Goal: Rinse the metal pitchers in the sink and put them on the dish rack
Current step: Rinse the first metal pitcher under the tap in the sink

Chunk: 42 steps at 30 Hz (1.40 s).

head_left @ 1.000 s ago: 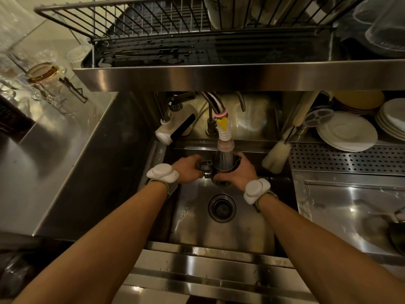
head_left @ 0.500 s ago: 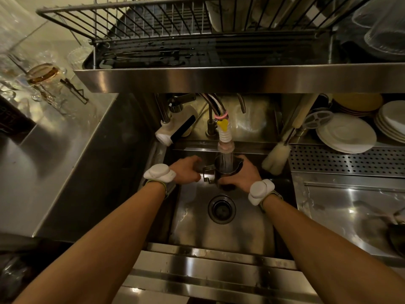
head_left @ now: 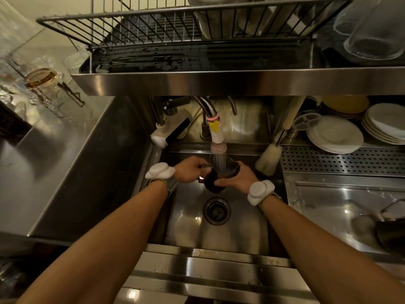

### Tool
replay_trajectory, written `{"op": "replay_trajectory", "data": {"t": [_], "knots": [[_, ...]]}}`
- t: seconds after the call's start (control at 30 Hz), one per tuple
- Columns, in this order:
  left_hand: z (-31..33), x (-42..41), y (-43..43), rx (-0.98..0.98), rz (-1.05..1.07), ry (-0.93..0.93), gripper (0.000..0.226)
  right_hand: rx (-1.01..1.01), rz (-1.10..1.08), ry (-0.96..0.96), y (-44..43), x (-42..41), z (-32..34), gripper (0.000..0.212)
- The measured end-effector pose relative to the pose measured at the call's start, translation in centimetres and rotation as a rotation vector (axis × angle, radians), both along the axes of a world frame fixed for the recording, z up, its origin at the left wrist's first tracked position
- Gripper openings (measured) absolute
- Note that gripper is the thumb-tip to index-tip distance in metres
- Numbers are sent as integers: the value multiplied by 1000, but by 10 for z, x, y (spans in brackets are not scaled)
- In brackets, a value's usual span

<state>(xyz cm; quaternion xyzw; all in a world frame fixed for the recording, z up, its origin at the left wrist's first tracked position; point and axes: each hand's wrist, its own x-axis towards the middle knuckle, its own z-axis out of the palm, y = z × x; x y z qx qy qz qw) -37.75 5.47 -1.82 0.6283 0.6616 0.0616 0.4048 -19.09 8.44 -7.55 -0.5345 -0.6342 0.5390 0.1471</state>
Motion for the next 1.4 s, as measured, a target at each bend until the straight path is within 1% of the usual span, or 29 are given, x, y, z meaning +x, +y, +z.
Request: {"op": "replay_trajectory", "data": {"t": [0.07,0.13,0.2,0.27,0.4,0.6,0.8,1.03,1.13,1.23,1.4], "knots": [[3,3,0,-8,19,-27,24,-8,28,-9,1,7,-7,90],[4,5,1,-25,21,-16,24,-24,-31,-26,-5,11,2,95],[4,4,1,-21,-10,65,26,-40,-62,-50,-7,15,5,98],[7,2,0,11,-16,151,27,-47,-44,-72,-7,16,5,95],[12,-1,-1,71,5,265,29,-49,-9,-104,-3,19,4,86],[19,1,2,188,-110,535,31,-3,14,-154,0,19,10,74],[15,1,5,261,-200,693,31,40,16,-192,4,17,17,68],[18,1,7,287,-254,757,29,66,62,-224,6,18,18,61],[19,0,7,315,-286,769,25,79,77,-234,6,19,19,59],[24,2,5,331,-314,796,31,91,91,-252,7,18,19,56],[29,6,4,327,-299,814,21,96,98,-259,8,16,20,52]]}}
